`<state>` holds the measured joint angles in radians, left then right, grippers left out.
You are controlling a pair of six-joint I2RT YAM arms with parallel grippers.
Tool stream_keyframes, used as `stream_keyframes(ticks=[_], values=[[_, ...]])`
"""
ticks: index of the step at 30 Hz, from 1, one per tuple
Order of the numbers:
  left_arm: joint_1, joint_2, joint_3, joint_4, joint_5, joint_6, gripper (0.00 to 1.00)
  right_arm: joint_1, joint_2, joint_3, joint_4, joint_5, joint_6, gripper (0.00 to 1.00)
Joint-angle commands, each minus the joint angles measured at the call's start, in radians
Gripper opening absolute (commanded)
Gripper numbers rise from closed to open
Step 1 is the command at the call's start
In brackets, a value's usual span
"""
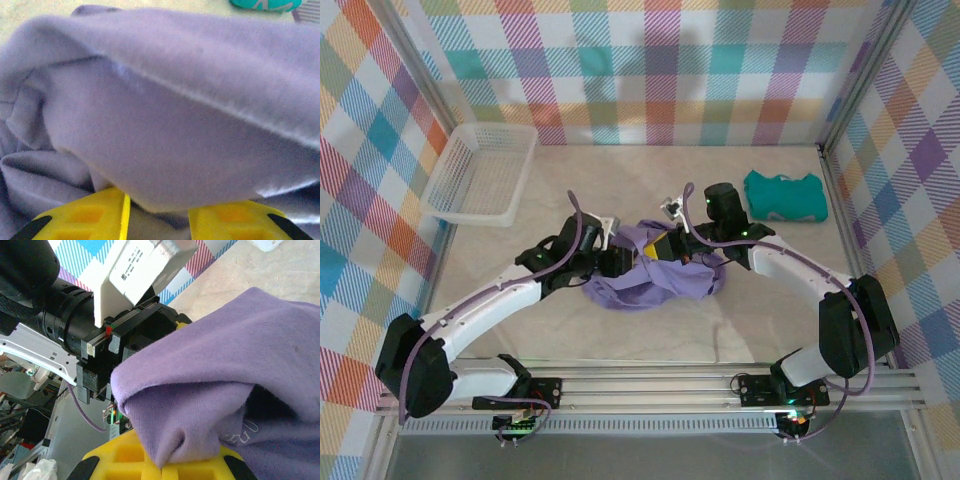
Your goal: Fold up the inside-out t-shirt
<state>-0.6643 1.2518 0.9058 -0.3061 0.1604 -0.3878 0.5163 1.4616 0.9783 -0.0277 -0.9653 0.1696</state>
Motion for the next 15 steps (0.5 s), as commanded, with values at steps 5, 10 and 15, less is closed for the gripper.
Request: stream_keyframes(ticks=[5, 10, 15], values=[[0.024, 0.029, 0.052, 0.074, 0.015, 0.012, 0.36, -0.006, -0.014, 0.001, -0.047, -0.009, -0.060, 0.00], [0.030, 0.064, 0.064, 0.086, 0.036, 0.021, 0.25, -0.007, -0.012, 0.005, -0.050, -0.002, -0.065, 0.00], [0.075, 0.031, 0.060, 0.110, 0.143, 0.010, 0.00, -0.027, -0.021, 0.037, -0.172, 0.180, -0.097, 0.00]])
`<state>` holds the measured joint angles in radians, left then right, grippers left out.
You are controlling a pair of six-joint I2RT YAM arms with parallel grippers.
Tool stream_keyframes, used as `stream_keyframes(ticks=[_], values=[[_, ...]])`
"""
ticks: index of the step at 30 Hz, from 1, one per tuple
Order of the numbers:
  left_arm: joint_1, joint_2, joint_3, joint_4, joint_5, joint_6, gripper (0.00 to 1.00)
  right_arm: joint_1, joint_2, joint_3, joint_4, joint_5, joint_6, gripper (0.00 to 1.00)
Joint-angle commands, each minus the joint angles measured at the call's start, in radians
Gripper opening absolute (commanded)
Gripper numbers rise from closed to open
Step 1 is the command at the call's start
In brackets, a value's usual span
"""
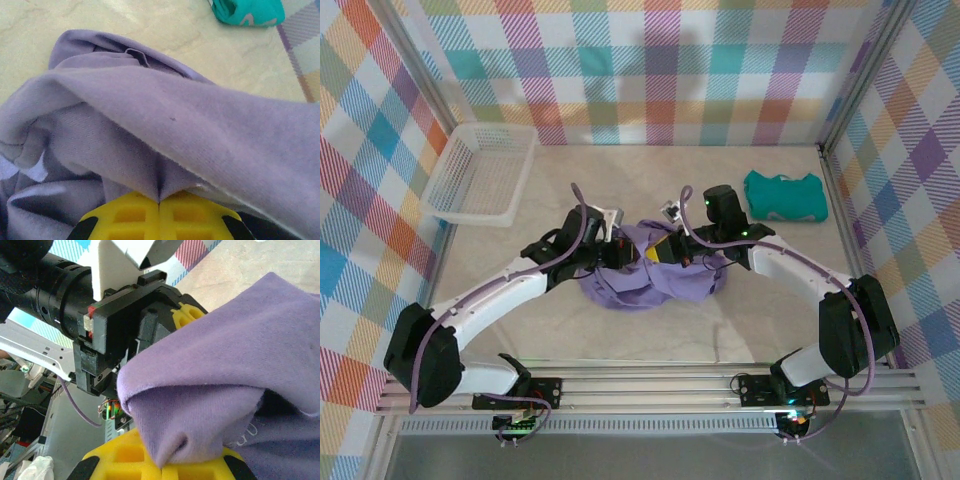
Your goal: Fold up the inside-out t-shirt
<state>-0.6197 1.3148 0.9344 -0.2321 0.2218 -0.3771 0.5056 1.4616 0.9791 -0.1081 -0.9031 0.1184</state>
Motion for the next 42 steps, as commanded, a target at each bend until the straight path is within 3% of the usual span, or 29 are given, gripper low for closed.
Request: stream_keyframes(ticks=[1, 2, 4, 5, 8, 10, 13, 16, 25, 27, 29, 31, 34, 37, 42], values=[[0.051, -0.058, 0.021, 0.043, 0.130, -0.022, 0.00, -0.016, -0.020, 0.067, -0.170, 0.291, -0.050, 0.00], [0.073, -0.084, 0.008, 0.060, 0.202, -0.059, 0.00, -0.015, -0.012, 0.104, -0.239, 0.493, -0.026, 0.05], [0.103, -0.128, -0.015, 0.086, 0.323, -0.158, 0.00, -0.001, 0.001, 0.157, -0.306, 0.773, -0.004, 0.17], [0.118, -0.145, -0.017, 0.081, 0.365, -0.207, 0.00, 0.023, -0.003, 0.162, -0.295, 0.881, -0.008, 0.26], [0.139, -0.189, -0.033, 0.084, 0.408, -0.334, 0.00, 0.098, -0.035, 0.171, -0.292, 1.060, -0.059, 0.38], [0.141, -0.201, -0.043, 0.108, 0.417, -0.390, 0.00, 0.154, -0.093, 0.135, -0.280, 1.062, -0.112, 0.45], [0.141, -0.207, -0.037, 0.104, 0.388, -0.408, 0.00, 0.195, -0.213, 0.033, -0.231, 0.849, -0.100, 0.58], [0.140, -0.211, -0.031, 0.109, 0.381, -0.415, 0.00, 0.252, -0.304, -0.070, -0.112, 0.709, -0.029, 0.61], [0.138, -0.229, -0.002, 0.062, 0.390, -0.408, 0.00, 0.334, -0.190, -0.126, 0.097, 0.711, 0.032, 0.76], [0.140, -0.237, 0.004, 0.055, 0.417, -0.407, 0.00, 0.333, -0.135, -0.095, 0.099, 0.782, 0.031, 0.70], [0.152, -0.249, 0.015, 0.035, 0.442, -0.404, 0.00, 0.312, -0.098, -0.068, 0.085, 0.830, -0.002, 0.44], [0.184, -0.265, 0.021, 0.024, 0.472, -0.417, 0.00, 0.268, -0.095, -0.076, 0.095, 0.717, -0.045, 0.21], [0.261, -0.287, 0.009, 0.042, 0.512, -0.463, 0.00, 0.208, -0.125, -0.112, 0.123, 0.435, -0.127, 0.02], [0.316, -0.268, -0.004, 0.056, 0.522, -0.498, 0.00, 0.174, -0.133, -0.129, 0.181, 0.167, -0.154, 0.00], [0.365, -0.214, -0.025, 0.104, 0.502, -0.547, 0.00, 0.152, -0.106, -0.134, 0.299, -0.018, -0.117, 0.00]])
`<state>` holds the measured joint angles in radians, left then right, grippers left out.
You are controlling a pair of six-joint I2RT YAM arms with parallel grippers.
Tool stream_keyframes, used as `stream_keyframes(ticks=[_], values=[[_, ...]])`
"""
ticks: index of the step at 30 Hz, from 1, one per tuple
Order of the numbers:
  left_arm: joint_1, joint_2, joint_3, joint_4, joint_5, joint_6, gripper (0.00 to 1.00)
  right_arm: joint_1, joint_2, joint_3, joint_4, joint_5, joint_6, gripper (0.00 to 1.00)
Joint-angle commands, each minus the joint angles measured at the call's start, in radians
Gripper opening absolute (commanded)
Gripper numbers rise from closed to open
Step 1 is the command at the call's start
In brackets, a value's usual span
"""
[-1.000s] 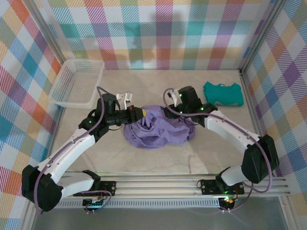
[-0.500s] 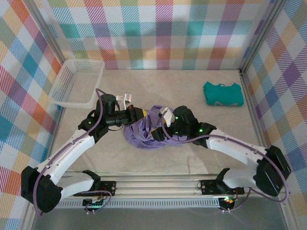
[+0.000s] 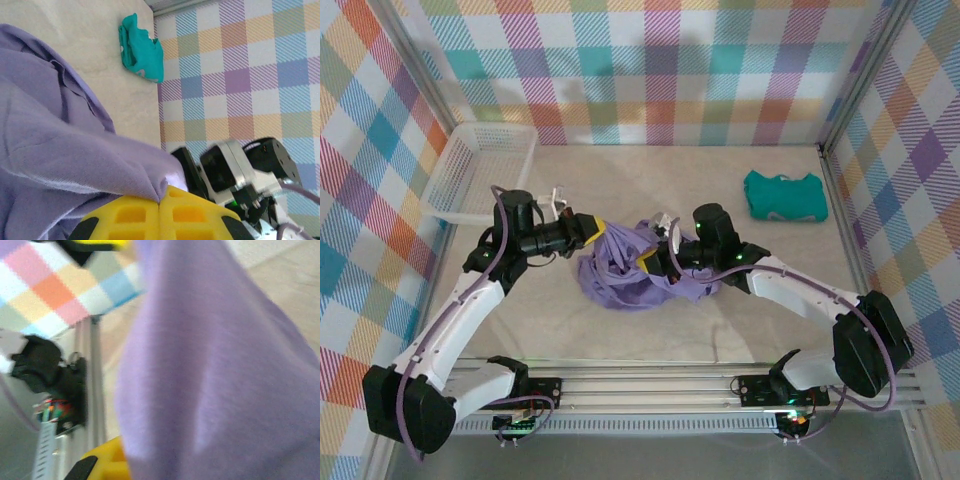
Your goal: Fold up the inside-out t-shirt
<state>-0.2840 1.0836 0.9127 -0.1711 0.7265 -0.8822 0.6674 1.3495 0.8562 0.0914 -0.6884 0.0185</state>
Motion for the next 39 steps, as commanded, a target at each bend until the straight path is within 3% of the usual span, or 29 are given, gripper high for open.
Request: stream_keyframes(ticks=[1, 3, 6, 11, 14, 19, 28, 35, 39], values=[[0.031, 0.021, 0.007, -0.001, -0.047, -0.010, 0.00, -0.010, 0.011, -0.010, 0.121, -0.254, -0.011, 0.00], [0.026, 0.026, 0.040, -0.114, -0.152, 0.094, 0.02, -0.011, 0.021, -0.001, 0.142, -0.260, 0.000, 0.00], [0.008, 0.004, 0.062, -0.234, -0.262, 0.211, 0.16, -0.012, 0.040, 0.027, 0.117, -0.220, 0.003, 0.00], [-0.054, -0.086, 0.015, -0.315, -0.297, 0.293, 0.50, -0.018, 0.073, 0.058, 0.111, -0.178, 0.037, 0.00], [-0.094, -0.132, -0.043, -0.306, -0.263, 0.285, 0.56, -0.022, 0.080, 0.066, 0.107, -0.165, 0.040, 0.00], [-0.157, -0.091, -0.071, -0.244, -0.227, 0.287, 0.54, -0.025, 0.082, 0.072, 0.081, -0.152, 0.029, 0.00], [-0.192, 0.032, -0.044, -0.162, -0.199, 0.317, 0.33, -0.024, 0.068, 0.058, 0.070, -0.145, 0.028, 0.00], [-0.193, 0.075, -0.046, -0.164, -0.216, 0.329, 0.32, -0.024, 0.062, 0.056, 0.062, -0.140, 0.022, 0.00], [-0.192, 0.083, -0.037, -0.157, -0.214, 0.333, 0.14, -0.025, 0.060, 0.057, 0.041, -0.117, 0.012, 0.00]])
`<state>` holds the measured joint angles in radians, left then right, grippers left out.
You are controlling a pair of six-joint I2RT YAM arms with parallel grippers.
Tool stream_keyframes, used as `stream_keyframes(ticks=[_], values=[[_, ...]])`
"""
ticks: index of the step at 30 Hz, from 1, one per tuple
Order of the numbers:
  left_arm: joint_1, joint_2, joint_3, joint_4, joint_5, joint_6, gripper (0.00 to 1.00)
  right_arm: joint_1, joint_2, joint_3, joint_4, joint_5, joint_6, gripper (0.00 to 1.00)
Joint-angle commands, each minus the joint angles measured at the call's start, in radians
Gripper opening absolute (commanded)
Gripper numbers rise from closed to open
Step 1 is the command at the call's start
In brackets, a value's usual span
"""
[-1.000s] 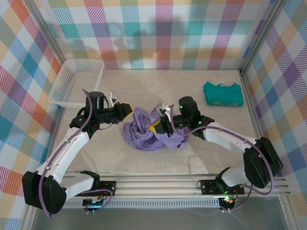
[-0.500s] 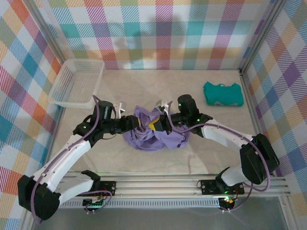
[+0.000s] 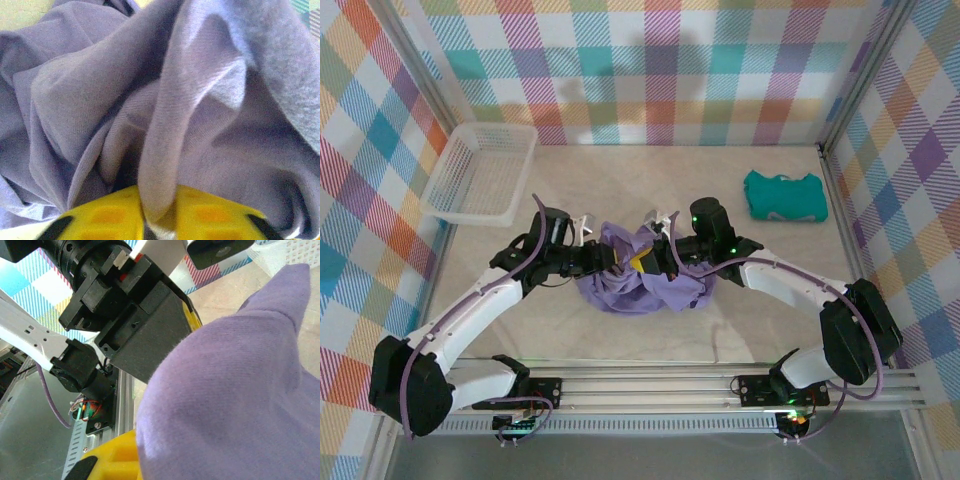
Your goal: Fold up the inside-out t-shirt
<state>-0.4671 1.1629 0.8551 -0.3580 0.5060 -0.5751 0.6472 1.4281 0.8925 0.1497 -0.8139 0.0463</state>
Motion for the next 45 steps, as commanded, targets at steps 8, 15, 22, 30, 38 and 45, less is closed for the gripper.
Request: stream_keyframes(ticks=[8, 15, 22, 30, 38, 45], values=[[0.092, -0.103, 0.033, 0.101, 0.213, -0.051, 0.00, -0.043, -0.054, 0.048, -0.186, 0.303, -0.063, 0.00], [0.142, -0.111, 0.065, 0.186, 0.357, -0.179, 0.00, -0.027, -0.001, 0.117, -0.216, 0.482, -0.042, 0.01], [0.186, -0.139, 0.048, 0.390, 0.371, -0.391, 0.00, -0.004, 0.063, 0.257, -0.483, 0.907, -0.010, 0.14], [0.197, -0.146, 0.062, 0.345, 0.341, -0.364, 0.00, 0.047, -0.165, 0.103, -0.399, 0.734, -0.199, 0.44], [0.196, -0.146, 0.070, 0.308, 0.339, -0.341, 0.00, 0.154, -0.255, 0.008, -0.213, 0.683, -0.307, 0.59], [0.196, -0.159, 0.070, 0.286, 0.343, -0.324, 0.00, 0.186, -0.069, 0.132, -0.161, 0.749, -0.372, 0.62]])
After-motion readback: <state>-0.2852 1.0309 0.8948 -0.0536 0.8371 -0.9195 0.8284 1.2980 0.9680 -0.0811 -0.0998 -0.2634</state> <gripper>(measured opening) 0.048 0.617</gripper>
